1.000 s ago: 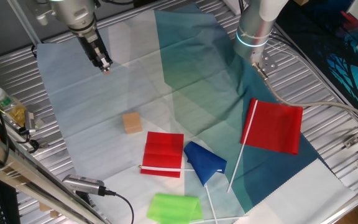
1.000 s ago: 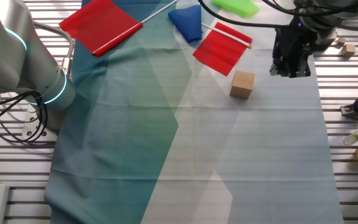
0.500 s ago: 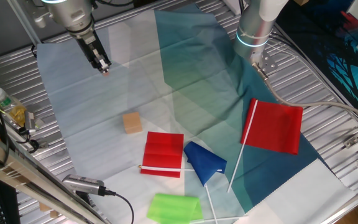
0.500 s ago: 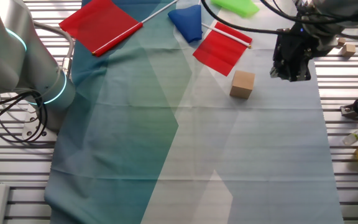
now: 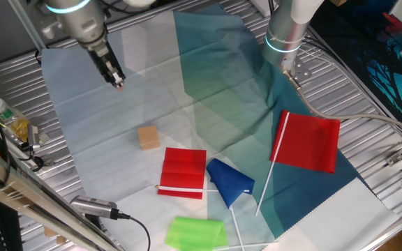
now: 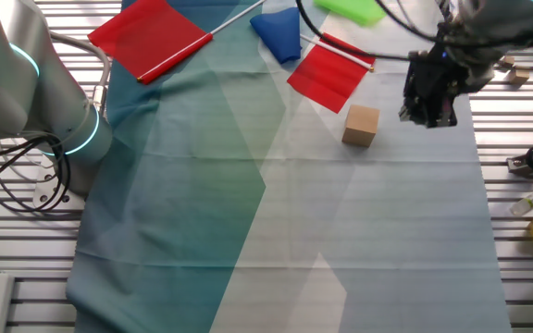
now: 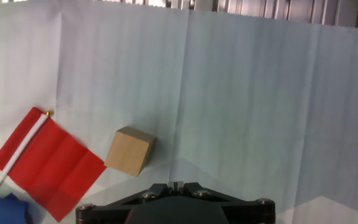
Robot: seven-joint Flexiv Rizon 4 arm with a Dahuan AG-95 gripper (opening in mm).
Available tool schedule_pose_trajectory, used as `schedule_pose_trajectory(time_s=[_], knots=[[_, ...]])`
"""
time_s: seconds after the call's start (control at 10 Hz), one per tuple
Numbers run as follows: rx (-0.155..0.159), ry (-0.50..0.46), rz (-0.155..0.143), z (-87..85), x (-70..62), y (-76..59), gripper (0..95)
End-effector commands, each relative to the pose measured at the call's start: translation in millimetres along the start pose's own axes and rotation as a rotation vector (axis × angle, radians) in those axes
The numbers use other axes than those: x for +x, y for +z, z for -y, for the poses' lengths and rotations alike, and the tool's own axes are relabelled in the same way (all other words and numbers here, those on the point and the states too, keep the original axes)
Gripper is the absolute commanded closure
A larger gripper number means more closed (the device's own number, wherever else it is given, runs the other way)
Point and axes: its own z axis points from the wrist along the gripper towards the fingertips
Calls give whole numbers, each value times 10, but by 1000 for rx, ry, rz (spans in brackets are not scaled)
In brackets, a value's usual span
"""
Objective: Approach and touch the side of the small block
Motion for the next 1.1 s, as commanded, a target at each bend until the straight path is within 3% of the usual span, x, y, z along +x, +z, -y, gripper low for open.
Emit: schedule_pose_trajectory(time_s=[0.1,0.4,0.6,1.1], knots=[[3,1,6,-20,-11,149,950],[5,10,28,-89,-10,617,950],[-7,23,33,-155,17,739,950],[-5,28,42,-184,59,770,950]])
